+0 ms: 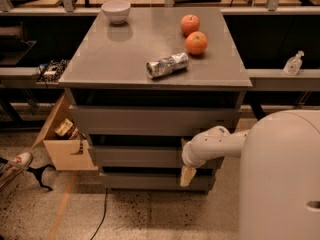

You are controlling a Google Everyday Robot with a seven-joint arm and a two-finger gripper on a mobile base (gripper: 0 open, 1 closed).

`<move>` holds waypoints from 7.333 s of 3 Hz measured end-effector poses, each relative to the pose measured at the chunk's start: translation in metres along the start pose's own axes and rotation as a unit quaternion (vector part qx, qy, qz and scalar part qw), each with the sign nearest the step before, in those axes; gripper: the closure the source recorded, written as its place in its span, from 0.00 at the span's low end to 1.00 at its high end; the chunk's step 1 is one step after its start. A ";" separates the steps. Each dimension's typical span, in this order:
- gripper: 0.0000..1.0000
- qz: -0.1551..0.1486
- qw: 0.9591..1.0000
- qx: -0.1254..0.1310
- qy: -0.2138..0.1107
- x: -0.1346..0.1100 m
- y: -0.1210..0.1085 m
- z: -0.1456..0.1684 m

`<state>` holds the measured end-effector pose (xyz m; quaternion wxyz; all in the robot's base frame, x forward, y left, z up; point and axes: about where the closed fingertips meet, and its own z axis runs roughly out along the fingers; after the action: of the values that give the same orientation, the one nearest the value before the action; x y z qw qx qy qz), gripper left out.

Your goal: Open middle drawer

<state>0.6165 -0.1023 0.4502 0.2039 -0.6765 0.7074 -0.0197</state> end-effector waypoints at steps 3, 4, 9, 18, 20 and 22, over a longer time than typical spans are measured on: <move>0.16 -0.009 1.000 -0.015 0.006 0.024 -0.028 0.035; 0.38 0.004 1.000 -0.001 0.008 0.037 -0.028 0.024; 1.00 0.080 0.996 0.015 0.037 0.093 0.017 -0.024; 1.00 0.148 0.988 0.018 0.030 0.126 0.126 -0.059; 1.00 0.155 0.987 0.018 0.029 0.126 0.135 -0.068; 1.00 0.182 0.983 0.019 0.027 0.134 0.166 -0.079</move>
Offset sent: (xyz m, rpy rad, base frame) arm 0.0575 -0.0190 -0.0435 -0.0295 0.0595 0.0281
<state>0.4336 -0.2368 0.4367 0.1978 -0.5320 0.8232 -0.0140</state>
